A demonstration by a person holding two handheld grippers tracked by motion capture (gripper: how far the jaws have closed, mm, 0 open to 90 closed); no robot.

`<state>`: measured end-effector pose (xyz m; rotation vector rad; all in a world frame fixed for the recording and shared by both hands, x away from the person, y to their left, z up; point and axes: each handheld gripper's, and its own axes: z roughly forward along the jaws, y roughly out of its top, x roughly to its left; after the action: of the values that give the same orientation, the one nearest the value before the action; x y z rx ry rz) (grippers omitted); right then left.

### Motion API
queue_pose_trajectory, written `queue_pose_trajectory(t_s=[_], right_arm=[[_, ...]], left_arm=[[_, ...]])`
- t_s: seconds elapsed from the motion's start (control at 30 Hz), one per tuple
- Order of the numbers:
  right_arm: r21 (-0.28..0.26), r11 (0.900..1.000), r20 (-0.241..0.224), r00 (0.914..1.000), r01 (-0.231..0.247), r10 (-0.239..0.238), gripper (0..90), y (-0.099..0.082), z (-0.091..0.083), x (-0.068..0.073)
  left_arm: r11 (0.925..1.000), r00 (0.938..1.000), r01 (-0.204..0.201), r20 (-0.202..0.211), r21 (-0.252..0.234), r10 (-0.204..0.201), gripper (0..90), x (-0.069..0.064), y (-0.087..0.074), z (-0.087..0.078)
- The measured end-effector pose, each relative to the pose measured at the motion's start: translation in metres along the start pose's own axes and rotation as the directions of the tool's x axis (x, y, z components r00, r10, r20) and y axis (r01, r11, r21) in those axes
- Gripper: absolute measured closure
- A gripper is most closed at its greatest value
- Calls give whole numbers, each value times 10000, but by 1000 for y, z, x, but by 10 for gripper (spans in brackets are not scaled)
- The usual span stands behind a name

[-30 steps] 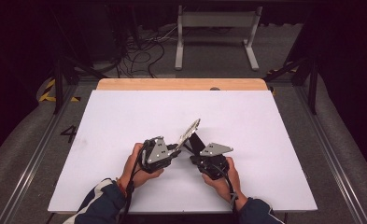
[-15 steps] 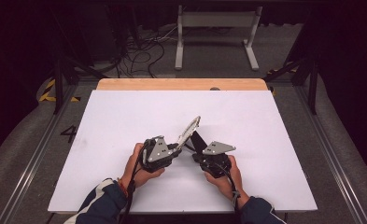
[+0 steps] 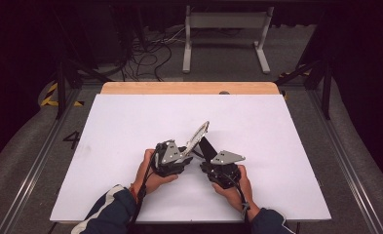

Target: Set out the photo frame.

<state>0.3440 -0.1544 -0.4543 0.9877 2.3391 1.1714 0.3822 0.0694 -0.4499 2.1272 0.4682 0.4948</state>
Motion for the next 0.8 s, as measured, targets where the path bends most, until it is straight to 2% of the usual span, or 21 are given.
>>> queue_pose_trajectory(t_s=[0.07, 0.1, 0.53, 0.7, 0.8], right_arm=[[41, 10000, 53, 10000, 8, -9, 831, -1, 0, 0], [66, 10000, 102, 9999, -6, 5, 832, -1, 0, 0], [113, 9999, 298, 9995, -57, 53, 867, -2, -1, -5], [185, 9998, 348, 9994, -19, 13, 882, -2, -3, -8], [229, 9997, 357, 9994, -44, 36, 887, -3, -3, -10]], left_arm=[[9998, 9999, -111, 84, -182, 112, 655, 0, 1, -1], [9996, 9998, -210, 1, -175, 210, 665, -1, 1, 0], [9984, 9980, -552, -322, -90, 549, 716, -10, 6, -7], [9954, 9944, -956, -451, 47, 957, 724, -18, 9, -10], [9948, 9938, -1012, -454, 102, 1015, 724, -21, 10, -11]])
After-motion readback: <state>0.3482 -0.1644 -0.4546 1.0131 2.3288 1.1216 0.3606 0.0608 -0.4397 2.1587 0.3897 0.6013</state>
